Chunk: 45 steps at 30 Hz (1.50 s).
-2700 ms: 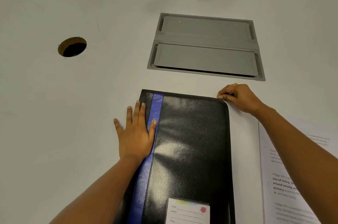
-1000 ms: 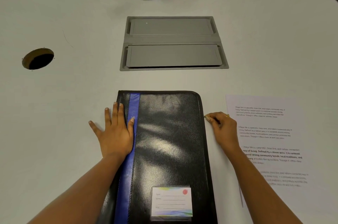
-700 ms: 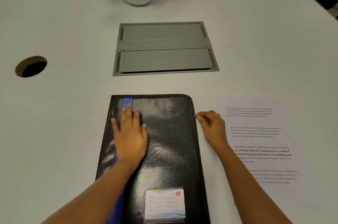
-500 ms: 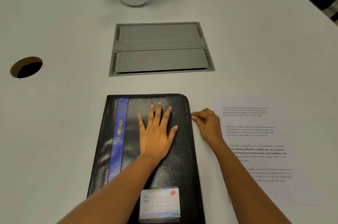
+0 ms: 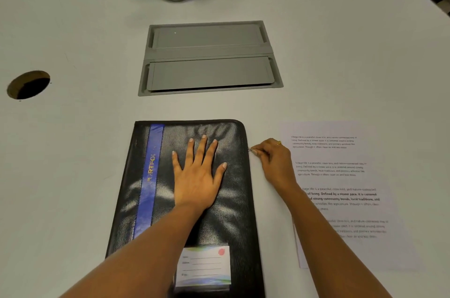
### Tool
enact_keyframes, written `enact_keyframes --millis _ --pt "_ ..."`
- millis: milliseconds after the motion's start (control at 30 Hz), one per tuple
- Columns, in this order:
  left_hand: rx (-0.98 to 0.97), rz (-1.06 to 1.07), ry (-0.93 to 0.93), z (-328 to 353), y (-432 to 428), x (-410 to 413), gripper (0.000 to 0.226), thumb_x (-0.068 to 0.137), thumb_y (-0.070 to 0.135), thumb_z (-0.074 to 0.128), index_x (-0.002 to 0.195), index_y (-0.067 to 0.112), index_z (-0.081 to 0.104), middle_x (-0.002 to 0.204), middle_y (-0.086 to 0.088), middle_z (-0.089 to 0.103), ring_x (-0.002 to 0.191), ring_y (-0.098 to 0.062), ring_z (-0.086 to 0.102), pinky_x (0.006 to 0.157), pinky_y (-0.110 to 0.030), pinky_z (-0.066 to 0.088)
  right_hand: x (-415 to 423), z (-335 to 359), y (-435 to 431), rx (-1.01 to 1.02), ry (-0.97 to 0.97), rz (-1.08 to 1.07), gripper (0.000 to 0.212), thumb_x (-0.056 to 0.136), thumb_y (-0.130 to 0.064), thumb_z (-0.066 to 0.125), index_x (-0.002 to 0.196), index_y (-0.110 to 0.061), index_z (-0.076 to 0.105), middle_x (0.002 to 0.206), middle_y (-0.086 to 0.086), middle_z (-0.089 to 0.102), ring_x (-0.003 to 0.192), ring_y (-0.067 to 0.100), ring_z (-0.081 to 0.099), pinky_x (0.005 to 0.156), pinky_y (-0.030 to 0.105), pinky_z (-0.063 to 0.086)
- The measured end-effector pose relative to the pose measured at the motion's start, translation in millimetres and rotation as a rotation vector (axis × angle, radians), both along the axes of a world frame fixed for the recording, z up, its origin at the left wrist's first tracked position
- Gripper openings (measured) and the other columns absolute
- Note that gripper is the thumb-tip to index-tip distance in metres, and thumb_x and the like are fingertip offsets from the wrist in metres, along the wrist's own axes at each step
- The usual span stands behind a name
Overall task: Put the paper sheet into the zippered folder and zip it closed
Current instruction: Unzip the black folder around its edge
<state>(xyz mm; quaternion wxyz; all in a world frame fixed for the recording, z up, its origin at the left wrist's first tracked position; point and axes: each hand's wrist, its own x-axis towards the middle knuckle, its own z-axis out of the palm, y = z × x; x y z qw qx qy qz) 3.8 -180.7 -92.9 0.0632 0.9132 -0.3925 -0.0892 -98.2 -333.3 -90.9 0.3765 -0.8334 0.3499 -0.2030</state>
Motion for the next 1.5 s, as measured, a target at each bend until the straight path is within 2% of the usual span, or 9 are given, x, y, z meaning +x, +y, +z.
enact_keyframes --millis 133,400,600,733,933,1100,1233,1367,1500 --pt "-0.025 -0.001 0.003 -1.7 -0.7 0.4 0.079 0.078 0.069 -0.012 0.148 0.035 0.004 0.158 0.009 -0.003 0.146 -0.017 -0.009 0.114 -0.052 -0.009 -1.9 0.5 1.7 0.005 -0.025 0.012 0.014 0.085 -0.002 0.059 0.087 -0.001 0.072 0.086 0.014 0.067 0.082 0.021 0.058 0.076 0.023 0.042" --pt "0.01 0.021 -0.012 -2.9 -1.7 -0.1 0.074 0.08 0.061 -0.013 0.148 0.036 0.001 0.158 0.011 -0.004 0.146 -0.015 -0.009 0.113 -0.056 -0.007 -3.4 2.0 9.2 0.035 -0.033 -0.017 0.014 0.085 -0.001 0.058 0.09 0.001 0.071 0.087 0.015 0.067 0.083 0.02 0.058 0.076 0.025 0.043" --pt "-0.001 0.013 -0.003 -2.1 -1.5 -0.5 0.083 0.074 0.067 -0.024 0.147 0.036 -0.001 0.158 0.011 -0.004 0.146 -0.015 -0.009 0.114 -0.057 -0.006 -4.4 -1.9 15.9 0.018 -0.056 -0.07 0.014 0.085 0.0 0.059 0.089 0.0 0.072 0.085 0.014 0.068 0.082 0.023 0.061 0.075 0.024 0.044" --pt "-0.004 0.005 -0.004 -2.7 -1.5 0.5 0.092 0.068 0.065 -0.035 0.148 0.035 -0.002 0.158 0.01 -0.005 0.146 -0.016 -0.011 0.113 -0.057 -0.007 -2.4 -3.9 16.3 0.019 -0.056 -0.098 0.014 0.086 -0.001 0.057 0.087 -0.001 0.071 0.086 0.013 0.068 0.083 0.021 0.061 0.074 0.017 0.04" --pt "0.005 -0.002 0.01 -0.6 -1.3 -0.1 0.076 0.079 0.062 -0.014 0.148 0.034 0.001 0.158 0.009 -0.003 0.146 -0.016 -0.01 0.113 -0.057 -0.007 9.5 -3.7 7.8 0.0 -0.025 -0.129 0.015 0.086 -0.001 0.056 0.088 0.001 0.071 0.089 0.016 0.065 0.085 0.026 0.061 0.077 0.022 0.042" --pt "-0.008 0.006 0.013 0.7 -1.7 -0.6 0.075 0.079 0.06 -0.011 0.148 0.035 0.004 0.158 0.01 -0.001 0.146 -0.015 -0.008 0.112 -0.056 -0.008 5.9 -3.4 6.5 -0.03 -0.016 -0.093 0.014 0.086 -0.002 0.057 0.086 0.002 0.071 0.086 0.016 0.065 0.083 0.025 0.06 0.07 0.011 0.034" --pt "-0.001 0.006 0.001 -0.6 -1.5 0.0 0.079 0.077 0.065 -0.017 0.148 0.036 0.001 0.158 0.011 -0.003 0.146 -0.014 -0.009 0.112 -0.056 -0.008 -2.7 -4.3 14.3 -0.037 -0.033 -0.079 0.014 0.086 -0.001 0.057 0.088 0.002 0.07 0.086 0.015 0.065 0.079 0.015 0.055 0.07 -0.003 0.034" --pt "-0.004 0.013 0.01 -0.1 -2.0 0.3 0.076 0.079 0.063 -0.013 0.148 0.036 0.003 0.158 0.011 -0.002 0.146 -0.014 -0.009 0.113 -0.056 -0.008 -4.1 -4.3 16.2 -0.029 -0.046 -0.058 0.013 0.085 0.002 0.057 0.086 0.003 0.07 0.085 0.016 0.065 0.079 0.018 0.057 0.071 0.006 0.036" --pt "-0.002 0.014 0.012 0.8 -1.9 -0.5 0.074 0.079 0.06 -0.011 0.148 0.036 0.002 0.158 0.011 -0.003 0.146 -0.014 -0.009 0.113 -0.055 -0.008 -5.9 -3.1 15.4 -0.033 -0.041 -0.052 0.013 0.085 0.001 0.057 0.086 0.002 0.07 0.084 0.014 0.066 0.078 0.012 0.054 0.07 -0.003 0.036"
